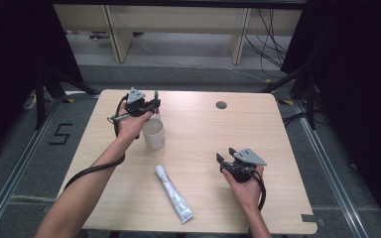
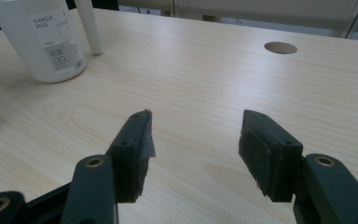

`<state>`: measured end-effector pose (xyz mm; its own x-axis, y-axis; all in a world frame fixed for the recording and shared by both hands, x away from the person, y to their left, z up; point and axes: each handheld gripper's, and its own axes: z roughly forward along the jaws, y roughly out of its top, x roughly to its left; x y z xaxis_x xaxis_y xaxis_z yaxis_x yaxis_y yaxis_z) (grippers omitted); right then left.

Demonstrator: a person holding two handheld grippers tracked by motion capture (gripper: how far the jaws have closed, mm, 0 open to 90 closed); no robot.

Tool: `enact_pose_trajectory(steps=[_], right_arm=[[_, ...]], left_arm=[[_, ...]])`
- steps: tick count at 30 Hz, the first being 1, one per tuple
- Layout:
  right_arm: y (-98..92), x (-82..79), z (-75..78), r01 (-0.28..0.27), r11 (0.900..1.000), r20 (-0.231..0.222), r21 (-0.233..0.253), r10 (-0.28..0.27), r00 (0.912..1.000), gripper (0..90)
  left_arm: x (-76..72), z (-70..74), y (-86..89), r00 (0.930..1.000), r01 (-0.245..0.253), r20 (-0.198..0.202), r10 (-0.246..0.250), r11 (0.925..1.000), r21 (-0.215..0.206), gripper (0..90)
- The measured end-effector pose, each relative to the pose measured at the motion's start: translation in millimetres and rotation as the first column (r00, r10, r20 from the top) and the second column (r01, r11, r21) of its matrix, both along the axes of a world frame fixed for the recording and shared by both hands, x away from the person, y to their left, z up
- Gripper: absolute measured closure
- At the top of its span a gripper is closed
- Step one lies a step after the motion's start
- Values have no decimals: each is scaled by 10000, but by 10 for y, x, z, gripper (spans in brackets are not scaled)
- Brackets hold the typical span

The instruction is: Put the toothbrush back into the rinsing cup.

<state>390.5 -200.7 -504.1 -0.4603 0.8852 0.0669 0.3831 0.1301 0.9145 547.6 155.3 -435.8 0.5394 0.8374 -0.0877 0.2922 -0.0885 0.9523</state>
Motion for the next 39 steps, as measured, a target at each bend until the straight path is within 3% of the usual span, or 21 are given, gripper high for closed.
enact_pose_trajectory(steps=[10, 13, 21, 24, 28, 39], right_arm=[[12, -3, -10, 85, 10000, 42, 24, -85, 10000, 445], [-4, 3, -4, 32, 9997, 169, -255, -28, 9999, 445], [10, 6, -13, 13, 9999, 93, -126, -12, 10000, 445], [-2, 4, -11, 38, 9992, 204, -398, -30, 9998, 445], [9, -3, -7, 9, 9999, -29, -168, -9, 10000, 444], [6, -2, -7, 26, 9998, -14, -173, -27, 10000, 443]], left_arm=[[18, -70, 15, 9998, -74, -197, 75, 10000, 38, 830], [25, -92, 16, 9997, -92, -241, 93, 9999, 56, 830], [33, -100, 20, 9995, -144, -279, 145, 9999, 16, 828], [39, -102, 28, 9995, -155, -261, 155, 9999, 10, 827], [39, -104, 33, 9993, -178, -321, 177, 9998, -19, 816], [-59, -66, 71, 9976, -318, -619, 306, 9993, -180, 545]])
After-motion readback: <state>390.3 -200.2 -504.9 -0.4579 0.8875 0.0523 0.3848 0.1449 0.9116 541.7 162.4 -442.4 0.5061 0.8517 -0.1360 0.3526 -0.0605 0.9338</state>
